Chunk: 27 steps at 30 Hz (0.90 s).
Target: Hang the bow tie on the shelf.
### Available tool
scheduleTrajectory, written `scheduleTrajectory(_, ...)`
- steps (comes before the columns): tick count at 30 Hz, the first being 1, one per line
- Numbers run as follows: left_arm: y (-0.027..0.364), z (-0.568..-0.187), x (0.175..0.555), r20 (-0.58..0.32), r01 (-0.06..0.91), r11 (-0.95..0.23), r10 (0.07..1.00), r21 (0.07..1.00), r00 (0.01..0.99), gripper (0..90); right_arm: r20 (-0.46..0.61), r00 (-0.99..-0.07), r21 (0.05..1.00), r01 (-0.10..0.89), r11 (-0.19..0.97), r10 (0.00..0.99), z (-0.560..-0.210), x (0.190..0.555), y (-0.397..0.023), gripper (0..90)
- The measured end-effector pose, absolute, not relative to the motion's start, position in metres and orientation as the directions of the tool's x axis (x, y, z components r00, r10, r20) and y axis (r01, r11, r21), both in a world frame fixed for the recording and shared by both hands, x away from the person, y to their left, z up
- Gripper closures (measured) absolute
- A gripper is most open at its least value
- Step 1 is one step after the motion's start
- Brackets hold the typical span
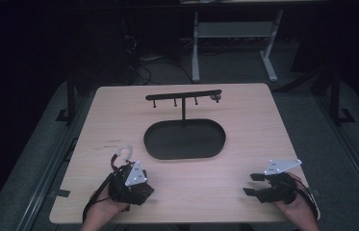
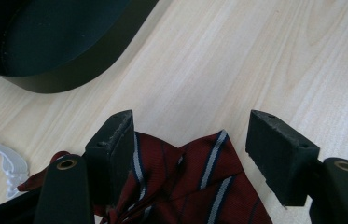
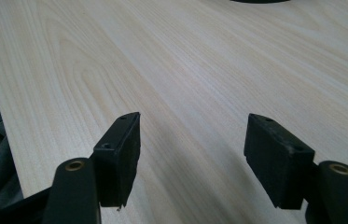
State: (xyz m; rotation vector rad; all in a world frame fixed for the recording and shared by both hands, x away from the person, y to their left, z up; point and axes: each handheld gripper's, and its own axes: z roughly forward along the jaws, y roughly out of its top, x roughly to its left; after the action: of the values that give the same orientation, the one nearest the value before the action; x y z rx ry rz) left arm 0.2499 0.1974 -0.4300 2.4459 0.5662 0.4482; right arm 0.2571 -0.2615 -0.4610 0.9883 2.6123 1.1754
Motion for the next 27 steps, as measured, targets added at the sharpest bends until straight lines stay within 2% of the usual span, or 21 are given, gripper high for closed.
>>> scheduleTrajectory(14,0.207,-0.415,0.251,0.200,0.271,-0.760,0.464,0.591,0.863,34.8,0.155,-0.794,0.707,0.505,0.495,0.588,-0.459,0.256,-0.257,35.6)
scheduleTrajectory(27,0.238,-0.396,0.266,0.197,0.311,-0.775,0.482,0.550,0.854,36.0,0.162,-0.783,0.701,0.519,0.489,0.600,-0.459,0.256,-0.256,35.4)
